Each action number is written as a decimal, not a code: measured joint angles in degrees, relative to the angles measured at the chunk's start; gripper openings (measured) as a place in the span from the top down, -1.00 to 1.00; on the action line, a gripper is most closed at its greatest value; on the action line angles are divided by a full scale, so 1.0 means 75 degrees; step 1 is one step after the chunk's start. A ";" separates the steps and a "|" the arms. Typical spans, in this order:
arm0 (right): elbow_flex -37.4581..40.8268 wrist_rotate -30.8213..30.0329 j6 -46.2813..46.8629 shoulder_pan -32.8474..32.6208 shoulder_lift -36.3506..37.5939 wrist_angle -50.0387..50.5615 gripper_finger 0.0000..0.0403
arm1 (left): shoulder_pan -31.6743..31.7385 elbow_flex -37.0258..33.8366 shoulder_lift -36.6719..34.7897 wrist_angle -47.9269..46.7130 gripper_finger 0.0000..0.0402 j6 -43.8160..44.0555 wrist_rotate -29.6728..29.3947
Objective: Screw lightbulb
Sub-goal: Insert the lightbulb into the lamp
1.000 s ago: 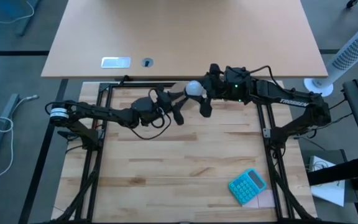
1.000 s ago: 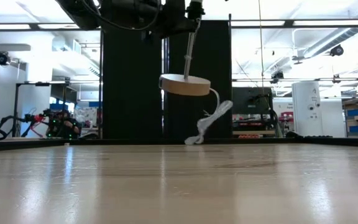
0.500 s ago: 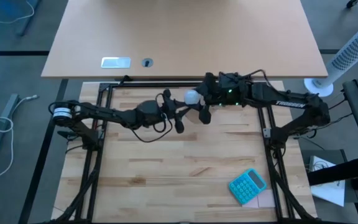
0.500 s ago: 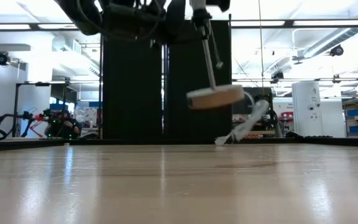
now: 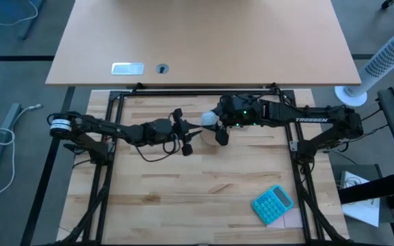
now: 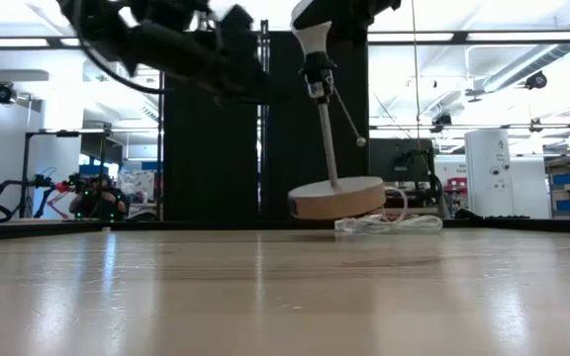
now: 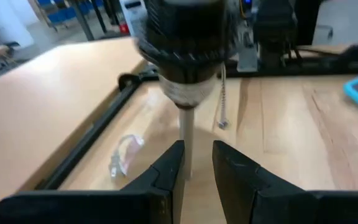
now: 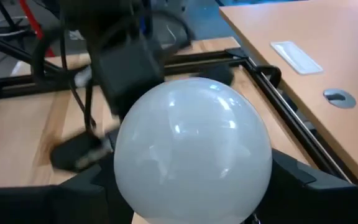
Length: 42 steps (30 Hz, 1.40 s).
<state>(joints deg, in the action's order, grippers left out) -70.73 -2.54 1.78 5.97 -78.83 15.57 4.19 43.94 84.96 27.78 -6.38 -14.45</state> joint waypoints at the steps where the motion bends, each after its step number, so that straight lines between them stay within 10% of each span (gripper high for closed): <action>1: 0.0025 -0.0014 0.0022 0.0003 0.0000 -0.0046 -0.18 | 0.0002 -0.0188 -0.0227 0.0011 0.64 0.0005 -0.0003; 18: 0.1121 -0.0400 0.1102 0.0135 -0.0650 -0.3696 -0.16 | 0.0004 -0.2348 -0.4394 -0.0827 0.39 0.1220 0.0062; 42: 0.0581 -0.0057 0.0403 0.0103 -0.1066 -0.2541 -0.59 | 0.0005 -0.2018 -0.4591 -0.2212 -0.51 0.1526 0.0351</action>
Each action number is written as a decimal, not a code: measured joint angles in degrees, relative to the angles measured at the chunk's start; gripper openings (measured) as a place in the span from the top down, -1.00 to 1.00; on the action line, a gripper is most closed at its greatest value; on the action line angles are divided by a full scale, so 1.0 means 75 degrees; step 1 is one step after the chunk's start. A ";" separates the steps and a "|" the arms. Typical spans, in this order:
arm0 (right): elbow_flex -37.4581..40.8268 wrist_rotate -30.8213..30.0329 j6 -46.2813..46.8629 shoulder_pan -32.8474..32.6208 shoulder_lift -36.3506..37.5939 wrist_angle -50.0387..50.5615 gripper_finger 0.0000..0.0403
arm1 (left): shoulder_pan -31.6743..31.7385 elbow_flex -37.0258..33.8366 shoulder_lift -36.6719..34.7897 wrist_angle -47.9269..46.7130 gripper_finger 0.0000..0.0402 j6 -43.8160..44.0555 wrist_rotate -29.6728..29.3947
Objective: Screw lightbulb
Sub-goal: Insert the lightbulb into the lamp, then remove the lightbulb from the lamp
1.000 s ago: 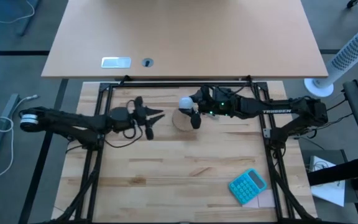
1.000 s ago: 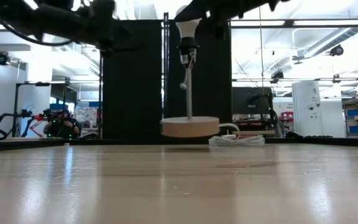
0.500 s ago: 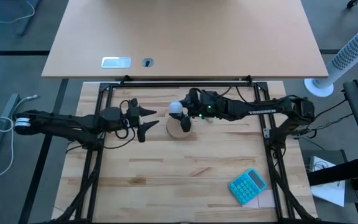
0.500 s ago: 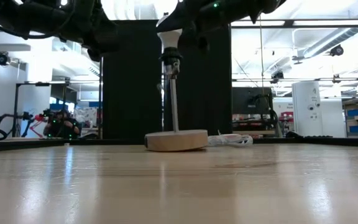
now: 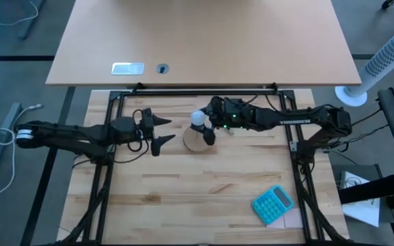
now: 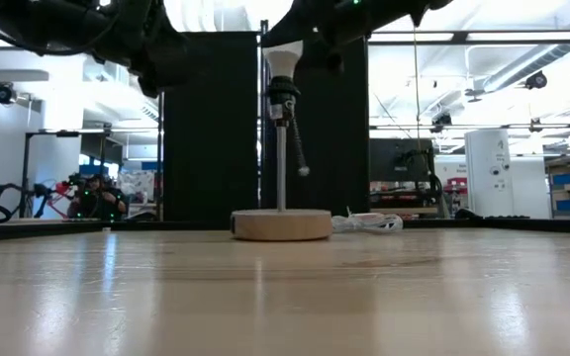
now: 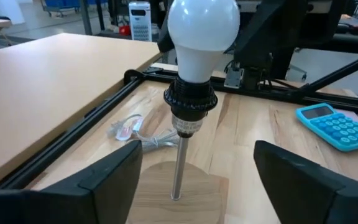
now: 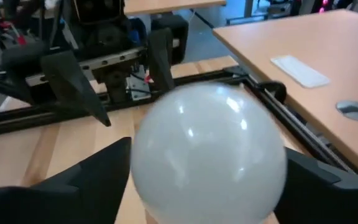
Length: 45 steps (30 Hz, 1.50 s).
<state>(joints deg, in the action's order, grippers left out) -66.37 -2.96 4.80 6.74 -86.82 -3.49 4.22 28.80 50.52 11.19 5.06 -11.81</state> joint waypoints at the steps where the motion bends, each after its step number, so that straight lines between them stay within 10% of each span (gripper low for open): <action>1: 0.0000 -0.0003 -0.0060 0.0000 0.0096 0.0184 -0.64 | 0.0000 0.0073 0.0000 -0.0110 -0.54 -0.0021 0.0000; 34: 0.2716 -0.0137 0.0149 -0.0134 0.4619 0.0834 -0.75 | -0.0219 0.0857 -0.1322 -0.1702 -0.74 0.0894 0.0684; 40: 0.2660 -0.0041 -0.0192 -0.0502 0.4381 0.0629 -0.75 | -0.1306 0.0439 -0.0902 0.0249 -0.72 0.1036 0.1125; 45: 0.2661 0.0012 -0.0443 -0.1120 0.3941 0.0387 -0.75 | -0.2664 -0.0195 -0.0312 0.1783 -0.71 0.0675 -0.0459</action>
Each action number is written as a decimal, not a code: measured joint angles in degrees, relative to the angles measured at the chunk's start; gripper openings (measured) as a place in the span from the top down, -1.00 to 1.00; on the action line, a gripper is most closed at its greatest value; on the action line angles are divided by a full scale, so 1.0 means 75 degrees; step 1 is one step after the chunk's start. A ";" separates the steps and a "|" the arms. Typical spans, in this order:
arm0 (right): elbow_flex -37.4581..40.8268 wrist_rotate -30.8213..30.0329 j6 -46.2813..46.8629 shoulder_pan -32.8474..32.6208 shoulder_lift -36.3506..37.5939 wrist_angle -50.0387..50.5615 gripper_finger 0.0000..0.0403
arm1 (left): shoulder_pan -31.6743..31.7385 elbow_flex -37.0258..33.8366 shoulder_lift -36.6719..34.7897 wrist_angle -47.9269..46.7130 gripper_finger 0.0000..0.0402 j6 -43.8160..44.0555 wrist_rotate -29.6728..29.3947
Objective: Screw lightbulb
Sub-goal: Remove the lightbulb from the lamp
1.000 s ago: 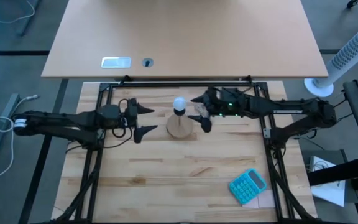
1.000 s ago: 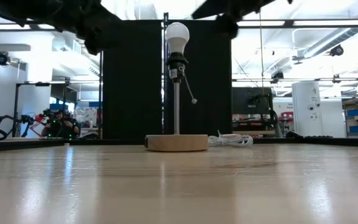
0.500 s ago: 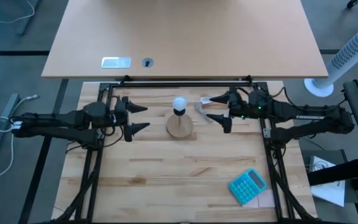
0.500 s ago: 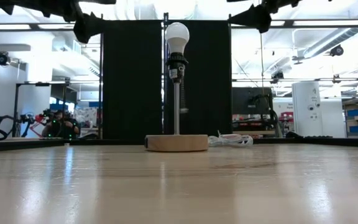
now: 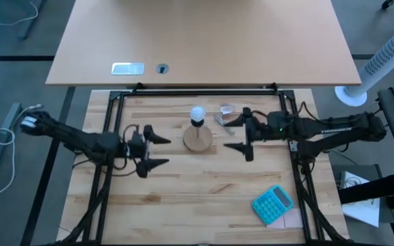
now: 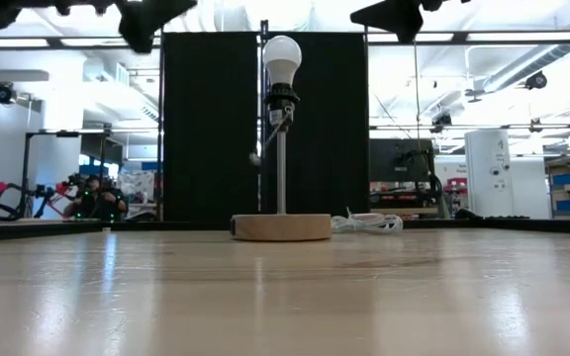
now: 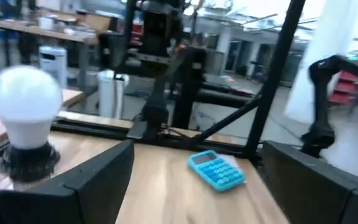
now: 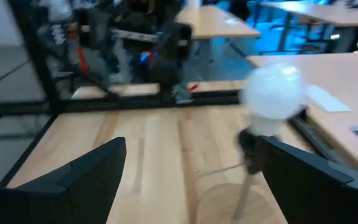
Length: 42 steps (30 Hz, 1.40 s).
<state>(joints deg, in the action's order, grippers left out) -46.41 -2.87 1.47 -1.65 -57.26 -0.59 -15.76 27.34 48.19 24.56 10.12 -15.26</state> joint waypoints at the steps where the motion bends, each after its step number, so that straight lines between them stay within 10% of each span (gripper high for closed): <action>1: 0.0000 0.0013 -0.0008 -0.0072 -0.0038 -0.0013 -0.75 | -0.0190 -0.0086 0.0086 -0.0020 -0.71 -0.0004 -0.0362; 42: 0.2695 -0.0032 0.0254 -0.0040 0.4169 -0.0188 -0.75 | -0.0170 0.0494 -0.0732 -0.1242 -0.71 -0.0617 -0.0485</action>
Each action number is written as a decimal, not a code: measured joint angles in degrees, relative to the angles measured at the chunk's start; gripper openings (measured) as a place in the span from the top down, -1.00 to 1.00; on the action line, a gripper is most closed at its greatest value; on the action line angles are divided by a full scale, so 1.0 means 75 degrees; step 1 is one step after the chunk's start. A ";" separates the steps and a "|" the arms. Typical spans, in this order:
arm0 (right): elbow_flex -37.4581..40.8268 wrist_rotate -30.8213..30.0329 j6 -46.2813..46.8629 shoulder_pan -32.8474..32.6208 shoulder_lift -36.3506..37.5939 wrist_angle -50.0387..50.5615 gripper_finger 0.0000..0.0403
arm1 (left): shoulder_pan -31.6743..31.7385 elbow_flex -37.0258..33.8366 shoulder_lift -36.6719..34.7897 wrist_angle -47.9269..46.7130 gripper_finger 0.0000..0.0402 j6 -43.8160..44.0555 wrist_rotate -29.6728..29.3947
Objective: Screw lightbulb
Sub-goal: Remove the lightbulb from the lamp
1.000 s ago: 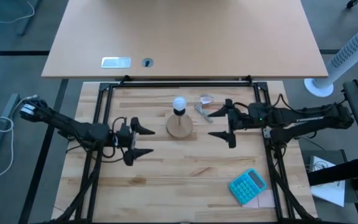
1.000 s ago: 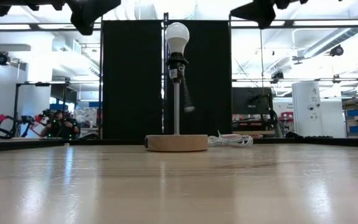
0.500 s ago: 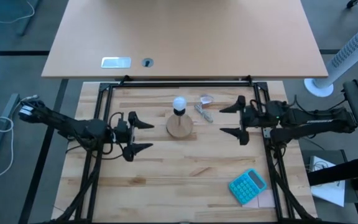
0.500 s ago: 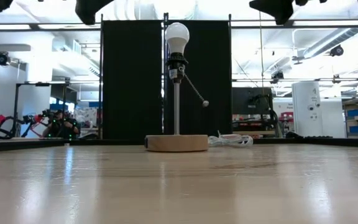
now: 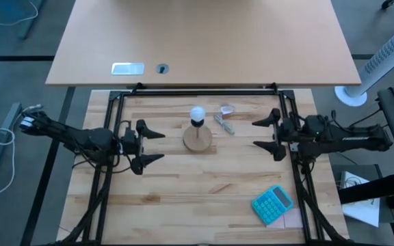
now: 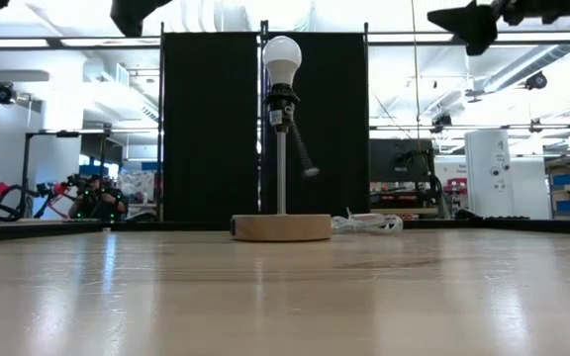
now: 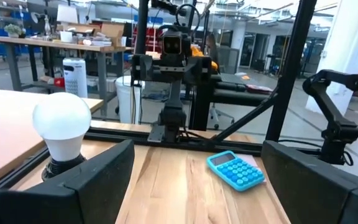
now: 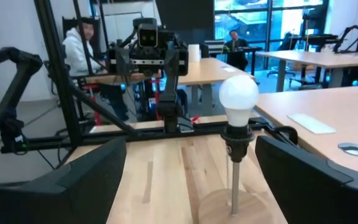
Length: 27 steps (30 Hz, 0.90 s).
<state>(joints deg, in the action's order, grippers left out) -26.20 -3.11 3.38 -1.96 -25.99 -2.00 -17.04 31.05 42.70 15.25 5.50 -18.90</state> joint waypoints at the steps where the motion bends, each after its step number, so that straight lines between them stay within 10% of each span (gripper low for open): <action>1: 0.0098 0.0002 0.0058 0.0000 0.0103 -0.0056 -0.75 | 0.0000 -0.0003 0.0033 0.0003 -0.71 0.0000 -0.0001; 27: 0.1630 -0.0146 0.0863 -0.0023 0.1460 -0.0706 -0.75 | 0.0000 -0.0634 0.0745 0.1221 -0.71 -0.0107 0.0000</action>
<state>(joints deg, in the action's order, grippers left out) -13.98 -4.21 9.85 -2.13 -15.04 -7.30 -17.04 26.29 48.28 24.41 4.70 -18.90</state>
